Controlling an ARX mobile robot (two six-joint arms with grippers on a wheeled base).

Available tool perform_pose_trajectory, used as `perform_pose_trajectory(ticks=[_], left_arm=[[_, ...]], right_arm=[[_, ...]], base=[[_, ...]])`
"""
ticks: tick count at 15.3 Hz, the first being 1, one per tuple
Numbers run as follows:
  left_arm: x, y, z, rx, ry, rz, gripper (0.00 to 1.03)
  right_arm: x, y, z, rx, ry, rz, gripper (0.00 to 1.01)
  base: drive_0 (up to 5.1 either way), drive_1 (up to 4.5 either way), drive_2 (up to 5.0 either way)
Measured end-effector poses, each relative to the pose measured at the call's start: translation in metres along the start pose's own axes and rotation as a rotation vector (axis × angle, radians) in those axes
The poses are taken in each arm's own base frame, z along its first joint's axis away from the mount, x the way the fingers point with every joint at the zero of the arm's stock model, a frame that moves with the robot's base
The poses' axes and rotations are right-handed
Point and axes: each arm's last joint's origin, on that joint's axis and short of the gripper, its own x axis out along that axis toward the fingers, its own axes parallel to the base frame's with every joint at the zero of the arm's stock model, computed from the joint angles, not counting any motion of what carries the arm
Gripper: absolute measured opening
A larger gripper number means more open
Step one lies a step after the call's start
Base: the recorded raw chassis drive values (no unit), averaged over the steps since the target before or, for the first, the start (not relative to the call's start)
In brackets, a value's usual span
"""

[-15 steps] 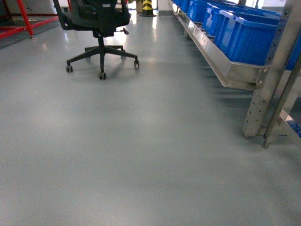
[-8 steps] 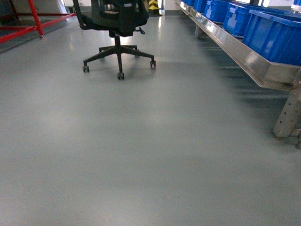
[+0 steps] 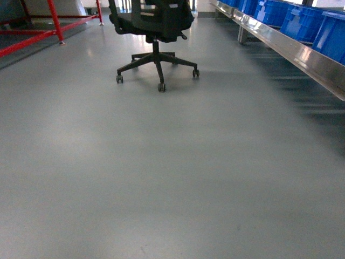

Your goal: Pick capacitor and pack into box

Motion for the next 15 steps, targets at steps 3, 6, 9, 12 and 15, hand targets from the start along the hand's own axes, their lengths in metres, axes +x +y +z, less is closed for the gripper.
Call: perform_pose_trajectory(ticks=[3,6,9,12,15], left_arm=[[0.0,0.0,-0.0002,0.0,0.002,0.0,0.44],[0.0,0.0,-0.0002,0.0,0.002,0.0,0.44],[0.0,0.0,-0.0001,0.0,0.002,0.0,0.44],[0.0,0.0,0.0002,0.0,-0.002,0.001,0.44],[0.0,0.0,0.0001,0.0,-0.001,0.0,0.44]], right_arm=[[0.0,0.0,0.0002,0.0,-0.002,0.0,0.98],[0.0,0.0,0.0002,0.0,-0.002,0.0,0.98],[0.0,0.0,0.0,0.0,0.0,0.0,0.98],[0.0,0.0,0.0001,0.0,-0.002,0.0,0.98],[0.0,0.0,0.0,0.0,0.0,0.0,0.98]], base=[[-4.9,2.51,2.5],[-5.1,2.37,2.4],[-4.9,2.51,2.5],[-5.1,2.37,2.4],[-5.0,2.49,2.5]])
